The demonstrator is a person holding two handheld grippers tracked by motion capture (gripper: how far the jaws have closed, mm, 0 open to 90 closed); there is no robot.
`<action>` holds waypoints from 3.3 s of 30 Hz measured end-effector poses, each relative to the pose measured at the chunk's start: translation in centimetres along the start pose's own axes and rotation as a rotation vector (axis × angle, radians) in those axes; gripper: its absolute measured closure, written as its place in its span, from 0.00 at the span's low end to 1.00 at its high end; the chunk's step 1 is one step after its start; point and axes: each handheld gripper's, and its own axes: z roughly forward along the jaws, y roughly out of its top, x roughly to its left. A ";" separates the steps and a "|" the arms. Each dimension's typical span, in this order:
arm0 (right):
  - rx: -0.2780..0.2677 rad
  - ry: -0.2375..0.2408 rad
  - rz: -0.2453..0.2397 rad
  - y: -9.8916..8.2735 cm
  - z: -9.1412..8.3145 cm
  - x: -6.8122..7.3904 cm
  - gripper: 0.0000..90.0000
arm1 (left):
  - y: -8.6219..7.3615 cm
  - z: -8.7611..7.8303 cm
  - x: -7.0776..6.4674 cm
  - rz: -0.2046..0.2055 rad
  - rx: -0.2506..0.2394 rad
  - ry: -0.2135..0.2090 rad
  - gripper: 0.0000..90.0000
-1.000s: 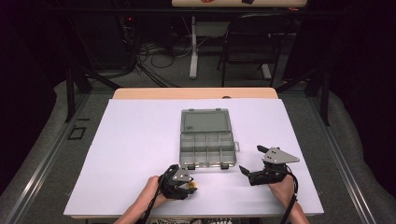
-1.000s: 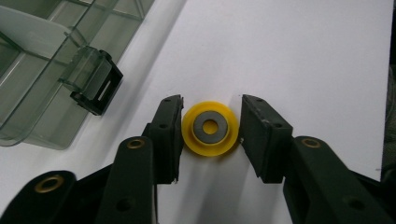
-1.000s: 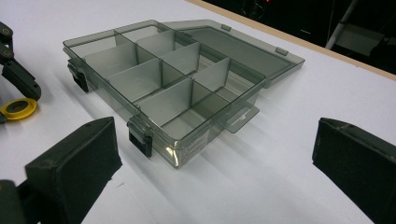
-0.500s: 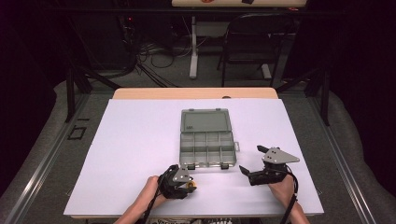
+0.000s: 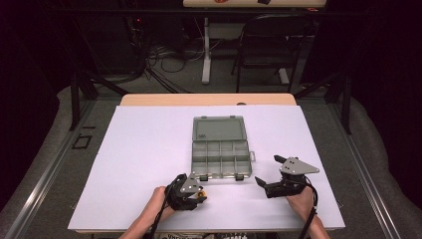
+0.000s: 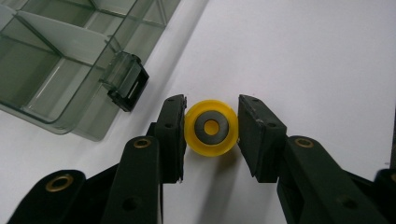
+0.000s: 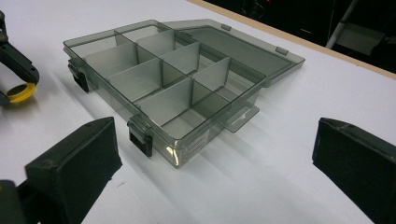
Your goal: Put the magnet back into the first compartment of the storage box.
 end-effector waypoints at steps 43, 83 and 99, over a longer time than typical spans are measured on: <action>-0.003 0.001 0.022 -0.1 0.0 -0.2 0.00 | -0.1 -2.0 0.9 -0.008 -0.015 0.082 0.70; -0.016 -0.034 0.052 -0.1 -0.2 -0.6 0.00 | 2.0 -3.5 1.7 0.015 -0.080 0.155 0.70; -0.018 -0.037 0.049 -0.1 -0.3 -0.7 0.00 | 3.1 -3.7 2.4 0.028 -0.101 0.180 0.70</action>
